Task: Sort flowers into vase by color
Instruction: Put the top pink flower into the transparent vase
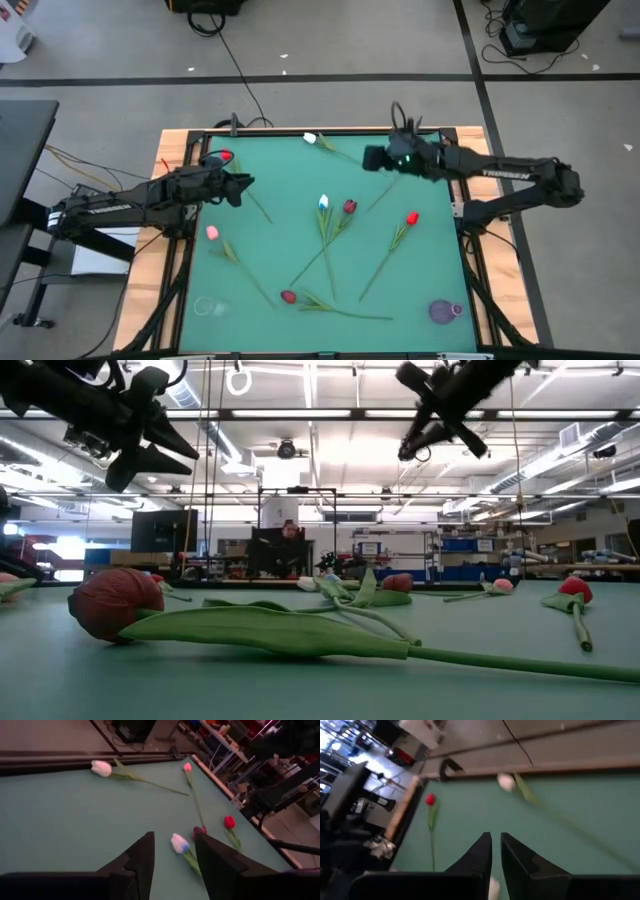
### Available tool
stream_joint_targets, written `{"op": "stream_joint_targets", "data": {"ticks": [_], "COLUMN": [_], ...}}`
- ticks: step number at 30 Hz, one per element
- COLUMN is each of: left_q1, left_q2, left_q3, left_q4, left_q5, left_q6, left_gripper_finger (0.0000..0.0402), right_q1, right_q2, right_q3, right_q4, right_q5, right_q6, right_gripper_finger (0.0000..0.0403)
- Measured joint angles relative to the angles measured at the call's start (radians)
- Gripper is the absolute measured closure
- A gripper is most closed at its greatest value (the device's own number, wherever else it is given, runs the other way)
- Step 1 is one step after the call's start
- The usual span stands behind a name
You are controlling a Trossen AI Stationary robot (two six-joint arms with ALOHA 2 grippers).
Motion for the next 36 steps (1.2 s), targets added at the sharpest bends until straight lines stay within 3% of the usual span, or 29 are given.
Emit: {"op": "stream_joint_targets", "data": {"ticks": [5,10,13,17,22,30,36], "left_q1": [0.003,0.003,0.003,0.003,0.003,0.003,0.003], "left_q2": [0.0,0.001,0.001,0.001,0.001,0.001,0.001], "left_q3": [0.0,0.0,0.0,0.0,0.0,0.0,0.0], "left_q4": [0.005,-0.01,-0.041,-0.099,-0.22,-0.317,-0.314], "left_q5": [0.0,-0.001,-0.002,0.011,0.013,0.002,0.001], "left_q6": [-0.012,0.037,0.039,-0.067,-0.094,-0.136,-0.165], "left_gripper_finger": [0.0253,0.0253,0.0253,0.0253,0.0253,0.0253,0.0253], "right_q1": [-0.09,-0.17,-0.193,-0.216,-0.278,-0.411,-0.434], "right_q2": [0.085,0.181,0.245,0.316,0.37,0.436,0.477], "right_q3": [0.09,0.091,0.091,0.091,0.091,0.09,0.081], "right_q4": [0.032,0.107,0.084,0.011,-0.135,-0.467,-0.607], "right_q5": [-0.013,-0.228,-0.272,-0.283,-0.369,-0.246,-0.152], "right_q6": [-0.034,-0.032,-0.047,-0.062,0.032,0.136,0.242], "right_gripper_finger": [0.0351,0.0326,0.0306,0.028,0.0255,0.0252,0.0253]}}
